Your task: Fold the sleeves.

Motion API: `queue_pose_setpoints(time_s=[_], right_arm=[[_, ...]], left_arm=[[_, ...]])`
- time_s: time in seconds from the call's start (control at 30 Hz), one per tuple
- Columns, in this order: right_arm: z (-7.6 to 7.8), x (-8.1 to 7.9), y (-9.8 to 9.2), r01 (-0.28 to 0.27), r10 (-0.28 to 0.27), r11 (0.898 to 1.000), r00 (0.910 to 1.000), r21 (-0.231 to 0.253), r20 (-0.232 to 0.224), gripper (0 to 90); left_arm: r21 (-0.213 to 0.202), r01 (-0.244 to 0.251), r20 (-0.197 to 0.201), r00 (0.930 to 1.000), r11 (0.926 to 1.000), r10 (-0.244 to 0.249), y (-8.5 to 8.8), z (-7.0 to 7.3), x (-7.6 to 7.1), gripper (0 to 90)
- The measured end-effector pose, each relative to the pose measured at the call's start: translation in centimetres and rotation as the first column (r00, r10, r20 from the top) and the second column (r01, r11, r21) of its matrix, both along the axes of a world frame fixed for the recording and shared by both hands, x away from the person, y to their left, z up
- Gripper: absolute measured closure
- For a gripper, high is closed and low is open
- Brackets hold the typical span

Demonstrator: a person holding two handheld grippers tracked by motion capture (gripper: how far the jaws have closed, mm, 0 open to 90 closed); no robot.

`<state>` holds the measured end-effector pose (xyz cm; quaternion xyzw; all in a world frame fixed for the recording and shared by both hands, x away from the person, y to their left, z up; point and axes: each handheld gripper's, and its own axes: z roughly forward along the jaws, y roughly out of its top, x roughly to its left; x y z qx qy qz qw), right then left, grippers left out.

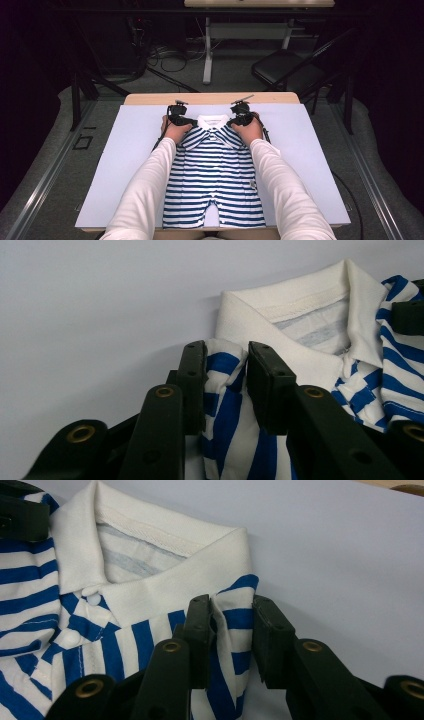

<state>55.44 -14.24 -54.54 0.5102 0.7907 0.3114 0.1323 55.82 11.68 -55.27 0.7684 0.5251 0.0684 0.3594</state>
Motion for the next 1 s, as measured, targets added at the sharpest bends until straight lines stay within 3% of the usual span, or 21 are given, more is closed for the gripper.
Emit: queue_pose_setpoints(time_s=[0.3, 0.6, 1.0], right_arm=[[0.1, 0.0, -0.2, 0.010, -0.010, 1.000, 0.9999, 0.010, -0.004, 79.6], [0.3, 0.1, -0.7, 0.018, -0.018, 1.000, 0.9998, 0.019, -0.005, 82.9], [0.5, 0.1, -1.0, 0.020, -0.020, 0.999, 0.9998, 0.027, -0.007, 84.9]], left_arm=[[0.030, 0.010, -0.001, 1.0000, 0.9995, -0.010, -0.1, 0.0, -0.1, 78.7], [0.057, 0.020, 0.006, 0.9998, 0.9982, -0.020, -0.2, 0.0, -0.2, 80.9], [0.053, 0.017, -0.003, 0.9998, 0.9985, -0.017, -0.1, 0.1, -0.2, 83.4]])
